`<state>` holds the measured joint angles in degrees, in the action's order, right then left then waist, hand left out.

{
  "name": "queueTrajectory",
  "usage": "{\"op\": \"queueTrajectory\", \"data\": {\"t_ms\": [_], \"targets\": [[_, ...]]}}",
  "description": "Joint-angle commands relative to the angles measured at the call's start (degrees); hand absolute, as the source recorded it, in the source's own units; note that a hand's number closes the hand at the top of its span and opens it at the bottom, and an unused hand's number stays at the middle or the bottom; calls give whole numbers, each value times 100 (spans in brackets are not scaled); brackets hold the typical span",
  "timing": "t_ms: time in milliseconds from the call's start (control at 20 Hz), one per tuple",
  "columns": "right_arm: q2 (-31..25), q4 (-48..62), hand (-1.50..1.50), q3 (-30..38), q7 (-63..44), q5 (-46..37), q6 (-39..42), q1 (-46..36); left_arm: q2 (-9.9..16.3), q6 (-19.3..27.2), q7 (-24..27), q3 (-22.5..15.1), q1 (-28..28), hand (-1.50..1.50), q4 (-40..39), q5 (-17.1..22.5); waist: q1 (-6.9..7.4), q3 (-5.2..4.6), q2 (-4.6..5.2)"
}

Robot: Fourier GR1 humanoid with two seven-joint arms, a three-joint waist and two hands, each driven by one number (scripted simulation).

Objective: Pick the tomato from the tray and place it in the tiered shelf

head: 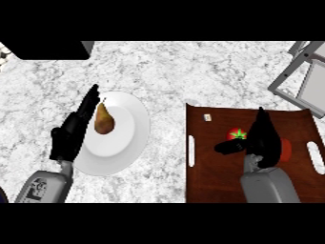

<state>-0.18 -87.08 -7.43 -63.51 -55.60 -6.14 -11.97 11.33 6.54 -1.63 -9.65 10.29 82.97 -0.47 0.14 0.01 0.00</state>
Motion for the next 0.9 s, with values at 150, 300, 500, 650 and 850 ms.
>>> {"op": "queueTrajectory", "data": {"t_ms": [150,300,500,650,850], "targets": [[17,378,-150,-99,-481,124,-359,-63,-5,-109,-167,38,-270,0,419,-164,9,0,-6],[17,377,150,-186,-503,255,-86,-117,-245,-122,42,128,89,0,-249,-227,-15,-1,1],[17,966,150,-446,-50,-16,-368,-34,-137,-288,75,202,-342,0,214,-199,11,0,-3],[14,482,150,-452,-359,-264,-32,-200,-330,-156,-93,490,783,0,-697,-261,-46,-2,5],[14,610,150,-239,335,-338,-522,204,-279,-432,-14,366,-173,0,95,-279,-6,0,-3]]}}
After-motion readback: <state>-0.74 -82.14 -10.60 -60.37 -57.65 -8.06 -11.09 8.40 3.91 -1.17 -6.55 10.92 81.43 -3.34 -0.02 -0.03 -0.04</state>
